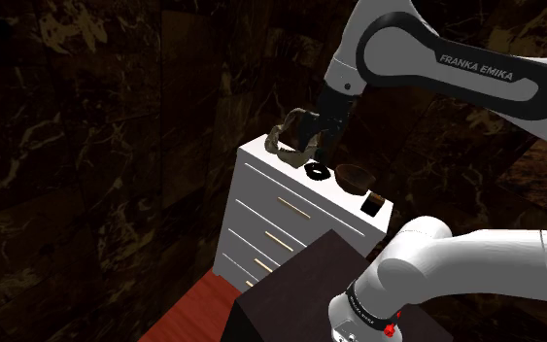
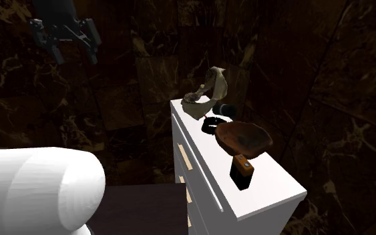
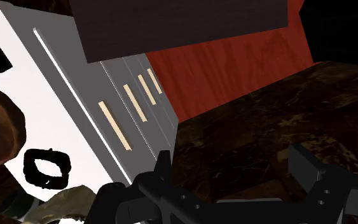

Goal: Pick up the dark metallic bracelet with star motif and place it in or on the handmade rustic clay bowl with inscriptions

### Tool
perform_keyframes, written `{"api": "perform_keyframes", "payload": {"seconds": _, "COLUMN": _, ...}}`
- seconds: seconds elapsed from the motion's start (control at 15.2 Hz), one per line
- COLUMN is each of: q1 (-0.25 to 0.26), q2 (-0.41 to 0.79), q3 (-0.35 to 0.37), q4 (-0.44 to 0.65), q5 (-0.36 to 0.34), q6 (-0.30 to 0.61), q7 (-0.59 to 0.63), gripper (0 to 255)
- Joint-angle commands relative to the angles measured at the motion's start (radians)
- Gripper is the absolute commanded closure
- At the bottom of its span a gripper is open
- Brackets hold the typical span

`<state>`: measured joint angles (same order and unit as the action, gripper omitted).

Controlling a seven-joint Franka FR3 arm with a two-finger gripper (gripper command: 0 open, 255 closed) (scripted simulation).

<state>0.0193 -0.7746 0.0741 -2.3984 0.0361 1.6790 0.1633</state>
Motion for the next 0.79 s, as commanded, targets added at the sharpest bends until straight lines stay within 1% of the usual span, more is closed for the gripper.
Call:
{"api": "perform_keyframes", "payload": {"seconds": 0.0, "q1": 0.0, "q2": 0.0, "q3": 0.0, "q4": 0.0, "q5": 0.0, "q6": 0.0, "q7": 0.0, "gripper": 0}}
{"api": "perform_keyframes", "payload": {"seconds": 0.33, "q1": -0.04, "q2": 0.055, "q3": -0.074, "q4": -0.07, "q5": -0.05, "q6": 0.128, "q7": -0.078, "gripper": 0}}
{"api": "perform_keyframes", "payload": {"seconds": 0.73, "q1": -0.088, "q2": 0.168, "q3": -0.165, "q4": -0.113, "q5": -0.103, "q6": 0.291, "q7": -0.169, "gripper": 0}}
